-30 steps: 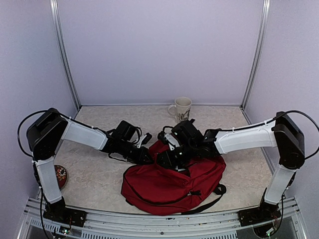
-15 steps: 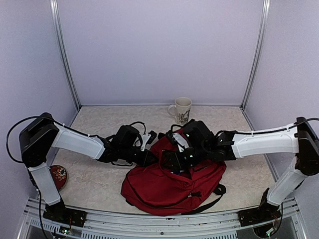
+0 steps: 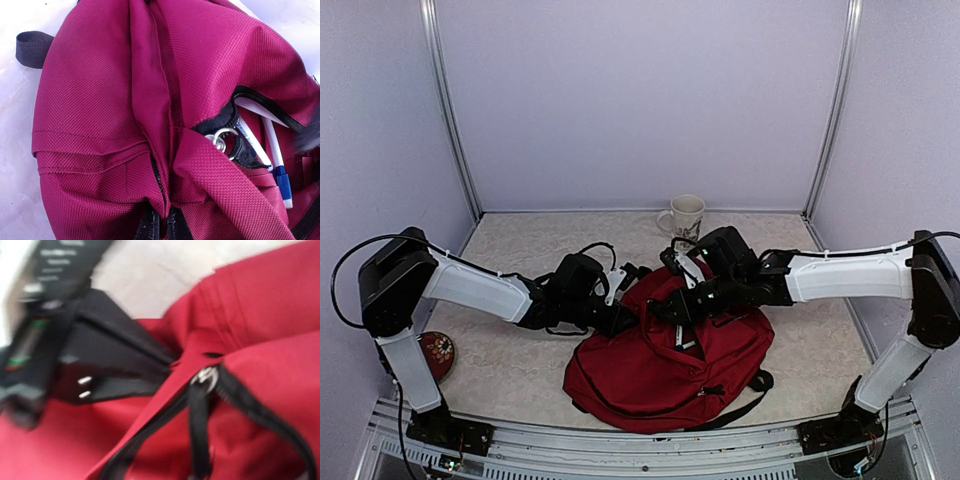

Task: Pack the student bag
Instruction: Pick up the lower front pocket of the student bag.

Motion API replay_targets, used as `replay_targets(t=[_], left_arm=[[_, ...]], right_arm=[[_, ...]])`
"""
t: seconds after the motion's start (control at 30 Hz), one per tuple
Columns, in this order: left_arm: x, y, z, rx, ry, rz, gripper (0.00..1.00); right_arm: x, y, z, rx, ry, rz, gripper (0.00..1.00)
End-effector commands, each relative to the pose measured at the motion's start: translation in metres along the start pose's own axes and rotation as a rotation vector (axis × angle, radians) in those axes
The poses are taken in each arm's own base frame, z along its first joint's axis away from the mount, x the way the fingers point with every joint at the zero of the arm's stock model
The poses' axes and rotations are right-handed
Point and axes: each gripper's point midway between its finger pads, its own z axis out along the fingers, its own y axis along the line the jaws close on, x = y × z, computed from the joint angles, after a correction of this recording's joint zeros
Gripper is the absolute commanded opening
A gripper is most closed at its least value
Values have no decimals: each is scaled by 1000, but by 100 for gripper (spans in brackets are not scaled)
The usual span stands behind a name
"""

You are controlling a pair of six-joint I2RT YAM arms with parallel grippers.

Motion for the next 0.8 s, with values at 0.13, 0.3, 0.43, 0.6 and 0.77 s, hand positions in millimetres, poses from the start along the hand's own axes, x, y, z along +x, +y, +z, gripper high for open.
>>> replay_targets(t=[0.13, 0.3, 0.43, 0.6, 0.77], left_arm=[[-35, -21, -11, 46, -105, 63, 0], [-34, -21, -14, 47, -105, 68, 0], [-32, -21, -15, 49, -103, 68, 0], [-29, -21, -16, 53, -102, 66, 0], [-30, -22, -16, 55, -103, 74, 0]], right_arm=[[-16, -18, 34, 59, -5, -12, 23], [-18, -23, 47, 74, 2, -15, 22], [-21, -30, 52, 108, 6, -52, 20], [-23, -50, 38, 249, 13, -60, 20], [-27, -41, 13, 230, -54, -81, 20]])
